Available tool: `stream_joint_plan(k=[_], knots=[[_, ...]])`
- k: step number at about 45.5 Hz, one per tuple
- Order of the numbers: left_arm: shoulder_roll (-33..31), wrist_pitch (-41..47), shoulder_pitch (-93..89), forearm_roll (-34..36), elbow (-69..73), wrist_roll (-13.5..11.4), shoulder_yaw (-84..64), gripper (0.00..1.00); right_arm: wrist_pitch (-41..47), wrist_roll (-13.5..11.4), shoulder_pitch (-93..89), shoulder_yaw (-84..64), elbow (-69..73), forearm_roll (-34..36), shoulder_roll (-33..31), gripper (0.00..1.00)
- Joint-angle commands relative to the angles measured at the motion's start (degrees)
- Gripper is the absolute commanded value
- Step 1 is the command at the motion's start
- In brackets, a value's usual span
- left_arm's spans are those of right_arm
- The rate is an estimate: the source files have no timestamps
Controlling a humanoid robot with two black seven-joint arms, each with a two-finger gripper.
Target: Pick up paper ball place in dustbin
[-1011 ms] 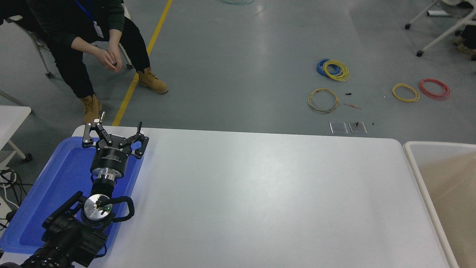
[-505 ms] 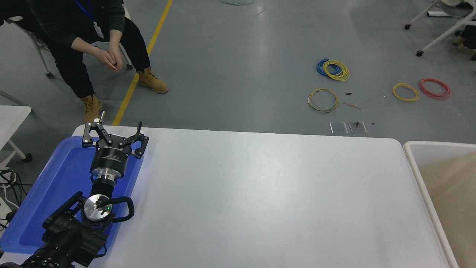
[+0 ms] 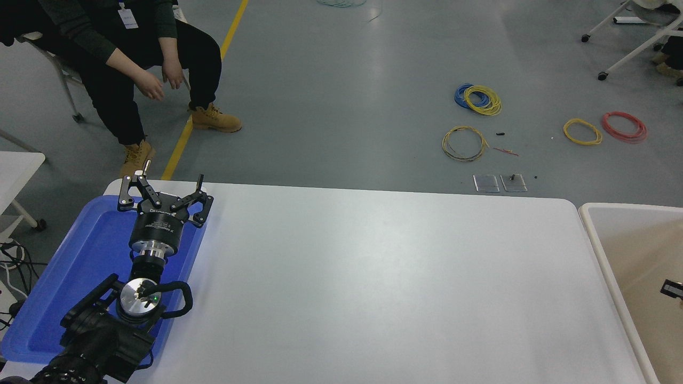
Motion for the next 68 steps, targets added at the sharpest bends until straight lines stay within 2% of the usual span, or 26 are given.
stream_joint_plan(k=[1, 19, 22, 26, 29, 31, 49, 68], knots=[[0.0, 0.0, 0.0, 0.0, 0.0, 0.0, 0.0, 1.00, -0.2, -0.1, -0.7, 0.3, -0.2, 0.1, 1.0, 0.00], [0.0, 0.0, 0.0, 0.0, 0.0, 0.0, 0.0, 1.00, -0.3, -0.1, -0.7, 0.4, -0.2, 0.2, 1.0, 0.00], [-0.1, 0.1, 0.0, 0.0, 0.0, 0.0, 0.0, 1.00, -0.8, -0.1, -0.7, 0.9, -0.1, 1.0, 0.7, 0.27], [0.0, 0.1, 0.0, 0.0, 0.0, 0.1, 0.0, 1.00, -2.3, -0.1, -0.6, 2.1, -0.1, 1.8, 0.5, 0.58], [0.0, 0.0, 0.0, 0.0, 0.0, 0.0, 0.0, 1.00, -3.1, -0.1, -0.5, 2.7, -0.1, 1.9, 0.4, 0.88], [0.0, 0.0, 0.0, 0.0, 0.0, 0.1, 0.0, 1.00, -3.6, -0.1, -0.3, 2.7, -0.1, 1.9, 0.4, 1.00], [0.0, 0.0, 0.0, 0.0, 0.0, 0.1, 0.0, 1.00, -2.9, 0.0, 4.6, 5.7, 0.9, 1.9, 0.1, 1.00], [0.0, 0.0, 0.0, 0.0, 0.0, 0.0, 0.0, 1.00, -3.1, 0.1, 16.7, 43.1, 5.6, 1.9, -0.1, 1.00]])
